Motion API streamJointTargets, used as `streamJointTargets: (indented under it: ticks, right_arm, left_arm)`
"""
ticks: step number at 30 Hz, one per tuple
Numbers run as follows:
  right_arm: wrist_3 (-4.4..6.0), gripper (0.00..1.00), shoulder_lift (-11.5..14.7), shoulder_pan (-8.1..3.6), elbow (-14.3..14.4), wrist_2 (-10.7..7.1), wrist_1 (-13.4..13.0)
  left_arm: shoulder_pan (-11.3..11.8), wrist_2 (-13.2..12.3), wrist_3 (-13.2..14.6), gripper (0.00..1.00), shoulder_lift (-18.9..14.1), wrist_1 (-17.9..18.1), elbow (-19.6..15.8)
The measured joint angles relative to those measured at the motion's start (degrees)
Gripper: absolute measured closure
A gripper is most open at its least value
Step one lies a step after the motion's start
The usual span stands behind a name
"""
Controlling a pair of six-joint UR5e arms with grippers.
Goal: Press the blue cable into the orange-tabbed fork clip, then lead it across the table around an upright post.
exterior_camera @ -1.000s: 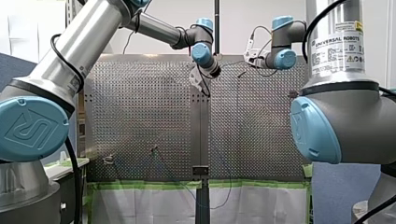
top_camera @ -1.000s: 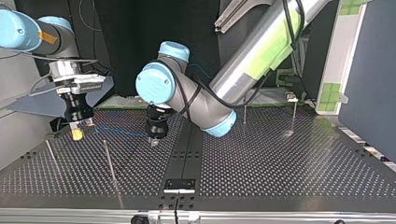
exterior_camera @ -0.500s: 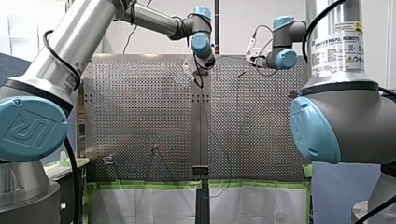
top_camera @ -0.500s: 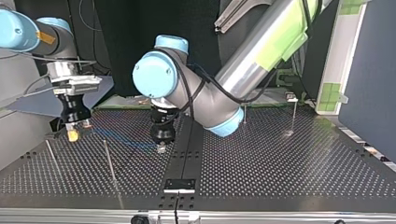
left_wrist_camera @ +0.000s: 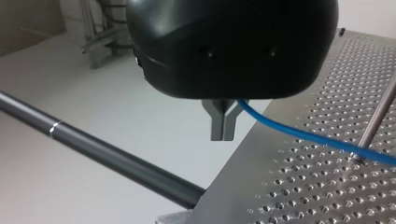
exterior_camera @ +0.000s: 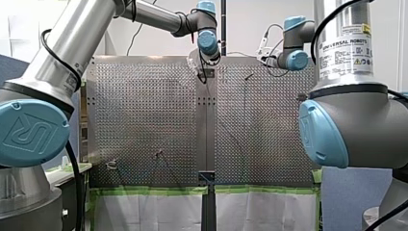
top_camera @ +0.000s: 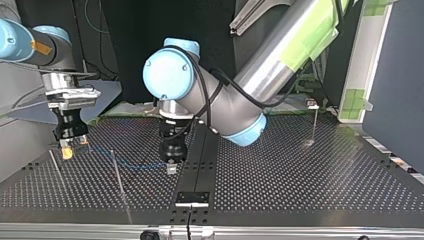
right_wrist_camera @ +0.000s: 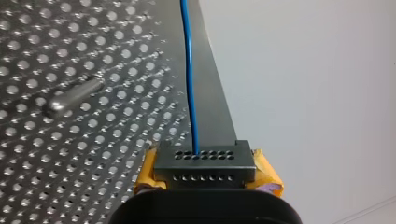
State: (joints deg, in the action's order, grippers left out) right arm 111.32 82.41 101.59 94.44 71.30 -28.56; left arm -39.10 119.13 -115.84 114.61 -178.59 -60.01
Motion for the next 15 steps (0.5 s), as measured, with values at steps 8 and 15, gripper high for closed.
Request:
streamJointTargets:
  ticks: [8,15]
  right_arm:
    - [0.91,1.0,-2.03,-0.6,-2.56,0.2,0.71]
    - [0.59,1.0,-4.51,-0.63,-5.37,0.76,2.37]
  left_arm:
    - [0.92,-4.83,4.91,1.0,0.05,1.13,0.01]
    - [1.51,-9.56,6.33,1.0,0.48,2.13,1.72]
